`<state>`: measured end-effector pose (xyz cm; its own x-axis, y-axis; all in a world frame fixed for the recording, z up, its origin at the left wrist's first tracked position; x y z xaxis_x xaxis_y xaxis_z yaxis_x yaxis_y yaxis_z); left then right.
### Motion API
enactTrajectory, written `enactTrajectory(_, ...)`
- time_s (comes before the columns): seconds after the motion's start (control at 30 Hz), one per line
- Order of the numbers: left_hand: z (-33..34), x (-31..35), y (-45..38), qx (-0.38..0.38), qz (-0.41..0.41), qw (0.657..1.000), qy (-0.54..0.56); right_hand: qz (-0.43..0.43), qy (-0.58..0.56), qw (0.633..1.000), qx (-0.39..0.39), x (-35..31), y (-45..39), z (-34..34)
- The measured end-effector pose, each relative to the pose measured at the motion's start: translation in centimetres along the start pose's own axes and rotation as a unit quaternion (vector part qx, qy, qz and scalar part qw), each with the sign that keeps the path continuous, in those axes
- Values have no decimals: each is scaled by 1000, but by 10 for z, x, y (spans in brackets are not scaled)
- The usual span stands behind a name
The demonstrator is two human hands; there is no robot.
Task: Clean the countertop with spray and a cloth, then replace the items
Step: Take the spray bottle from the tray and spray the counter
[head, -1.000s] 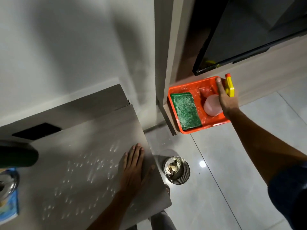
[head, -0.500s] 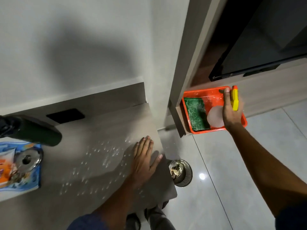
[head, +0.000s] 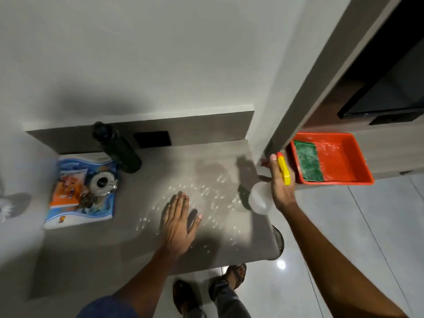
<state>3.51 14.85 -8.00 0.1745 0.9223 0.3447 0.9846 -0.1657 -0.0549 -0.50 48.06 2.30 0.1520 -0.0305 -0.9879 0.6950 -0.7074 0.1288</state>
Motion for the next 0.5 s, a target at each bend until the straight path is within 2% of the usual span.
enactTrajectory(0.2, -34, -90, 42, 51, -77, 996, 21, 90, -23, 992, -86, 34, 132, 83)
enactTrajectory(0.37, -48, -160, 82, 85, -142, 986, 8, 130, -4, 986, -105, 66, 239, 121)
enactTrajectory(0.5, -51, -184, 101, 68, -145, 987, 13, 175, 16, 973, -149, 93, 310, 137)
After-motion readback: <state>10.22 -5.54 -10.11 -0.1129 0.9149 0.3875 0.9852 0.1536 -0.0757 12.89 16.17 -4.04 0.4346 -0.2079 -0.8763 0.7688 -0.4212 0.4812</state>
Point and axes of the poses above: each hand's wrist, its own y-axis away from the middle knuckle, its own z-axis out of the palm, x = y × z, the point moved 6 cm from there along -y, towards the middle knuckle, and after that the axes turned 14 degrees about x, right-handed, at the moved point
